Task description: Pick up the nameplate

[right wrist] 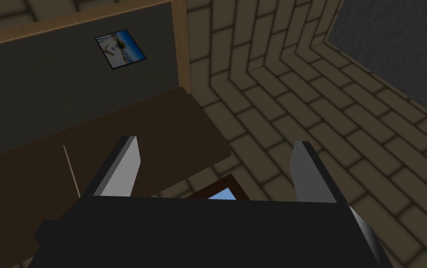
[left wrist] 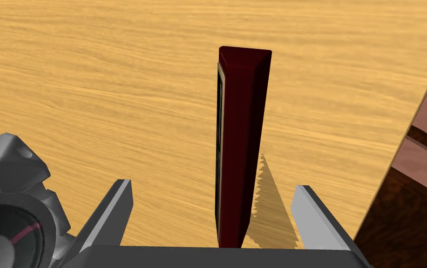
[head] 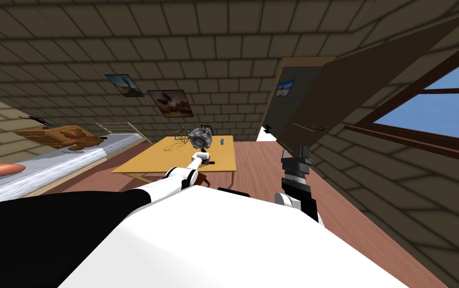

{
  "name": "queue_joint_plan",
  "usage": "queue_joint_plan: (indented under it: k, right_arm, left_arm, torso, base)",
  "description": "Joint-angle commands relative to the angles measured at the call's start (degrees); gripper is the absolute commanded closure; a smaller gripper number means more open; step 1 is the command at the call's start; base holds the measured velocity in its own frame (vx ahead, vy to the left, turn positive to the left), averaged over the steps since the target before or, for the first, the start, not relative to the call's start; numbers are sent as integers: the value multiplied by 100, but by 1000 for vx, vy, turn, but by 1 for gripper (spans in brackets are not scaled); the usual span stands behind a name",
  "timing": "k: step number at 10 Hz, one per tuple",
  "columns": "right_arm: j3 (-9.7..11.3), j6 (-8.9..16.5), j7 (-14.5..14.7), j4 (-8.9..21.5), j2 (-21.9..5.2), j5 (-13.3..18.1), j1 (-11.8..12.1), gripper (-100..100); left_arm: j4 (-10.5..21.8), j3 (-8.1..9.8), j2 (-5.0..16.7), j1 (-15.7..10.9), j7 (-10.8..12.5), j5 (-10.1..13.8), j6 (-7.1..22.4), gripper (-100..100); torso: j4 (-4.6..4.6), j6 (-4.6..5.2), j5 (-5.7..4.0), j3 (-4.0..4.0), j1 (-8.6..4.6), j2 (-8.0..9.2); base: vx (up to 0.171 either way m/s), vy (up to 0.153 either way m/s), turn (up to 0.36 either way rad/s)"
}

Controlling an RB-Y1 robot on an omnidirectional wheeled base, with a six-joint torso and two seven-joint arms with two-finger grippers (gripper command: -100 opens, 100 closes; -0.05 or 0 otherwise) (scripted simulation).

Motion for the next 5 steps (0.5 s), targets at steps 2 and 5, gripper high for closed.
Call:
queue_joint_plan:
  k: [2, 5]
  right_arm:
    - [0, 0, 0, 0, 0, 0, 0, 0]
    - [0, 0, 0, 0, 0, 0, 1, 0]
  left_arm:
    - [321, 32, -15, -89, -24, 130, 201, -100]
    - [637, 71, -71, -137, -34, 300, 488, -100]
  torso:
    - [0, -1, 0, -1, 0, 0]
    - [-5, -1, 2, -11, 5, -17]
  base:
    - [60, 32, -31]
    - [94, 45, -39]
